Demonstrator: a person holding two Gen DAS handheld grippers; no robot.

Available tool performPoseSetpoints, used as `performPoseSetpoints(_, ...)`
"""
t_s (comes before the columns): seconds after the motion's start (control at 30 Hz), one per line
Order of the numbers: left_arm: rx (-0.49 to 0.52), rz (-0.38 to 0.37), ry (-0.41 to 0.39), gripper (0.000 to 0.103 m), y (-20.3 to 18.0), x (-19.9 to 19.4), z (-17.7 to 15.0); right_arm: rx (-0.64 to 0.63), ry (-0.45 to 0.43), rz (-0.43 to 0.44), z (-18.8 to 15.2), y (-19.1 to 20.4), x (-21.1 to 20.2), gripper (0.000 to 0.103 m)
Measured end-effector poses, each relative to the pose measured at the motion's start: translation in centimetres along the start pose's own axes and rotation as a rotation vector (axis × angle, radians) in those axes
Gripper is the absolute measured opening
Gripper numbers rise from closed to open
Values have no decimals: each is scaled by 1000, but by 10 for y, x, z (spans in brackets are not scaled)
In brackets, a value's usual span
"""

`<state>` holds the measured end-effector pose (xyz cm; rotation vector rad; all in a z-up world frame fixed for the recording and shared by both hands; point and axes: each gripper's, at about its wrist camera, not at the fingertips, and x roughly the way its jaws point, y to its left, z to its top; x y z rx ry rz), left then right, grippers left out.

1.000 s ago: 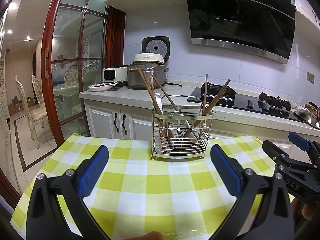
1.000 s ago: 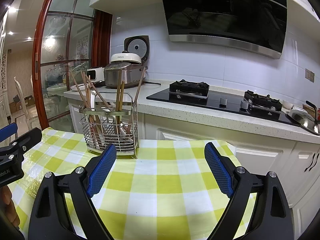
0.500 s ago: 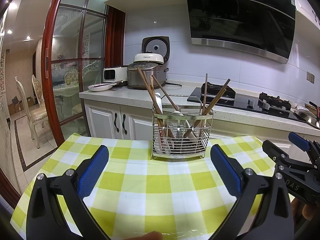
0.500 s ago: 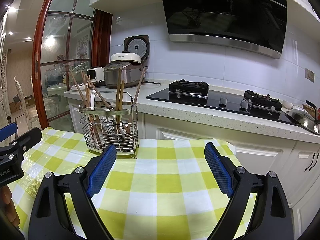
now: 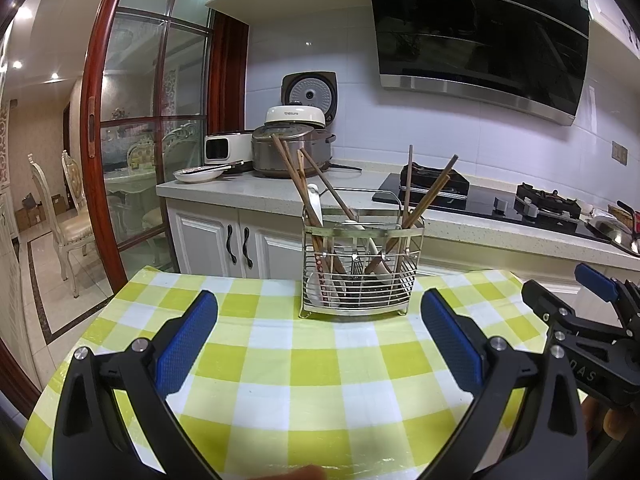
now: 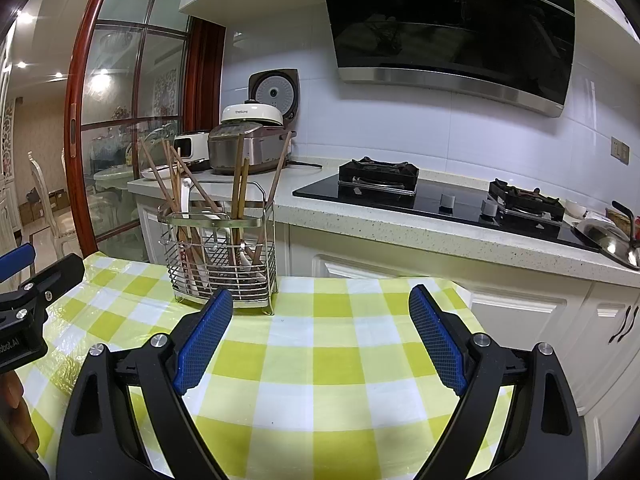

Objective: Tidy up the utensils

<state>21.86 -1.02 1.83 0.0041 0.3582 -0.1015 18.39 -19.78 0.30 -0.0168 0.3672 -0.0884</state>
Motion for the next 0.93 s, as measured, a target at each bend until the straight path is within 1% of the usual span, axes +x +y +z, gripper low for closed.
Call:
performPoseSetpoints(0.13,3,1,-2,98,-1,0,-1,-1,1,0,-1,0,0,84)
performPoseSetpoints(0.27,-3,34,-14,99,1,0,-2,-1,4,0,-3,0,1,84)
performPoseSetpoints(0.67,-1,11,2,98,3,2,-3,-6,12,3,-4,-1,3,84)
performPoseSetpoints(0.7,-2,-3,11,98,3,3,-3,-6,14,4,-4,-1,3,84)
performPoseSetpoints(0.8,5,13,26,99,3,4,-4,-10,20,3,-4,-3,4,84)
performPoseSetpoints(0.9,15,-6,44,99,4,6,-7,-6,38,8,-5,-5,7,84)
performPoseSetpoints(0.93,13,-10,63,99,6,7,-9,-6,49,12,-6,-6,9,84)
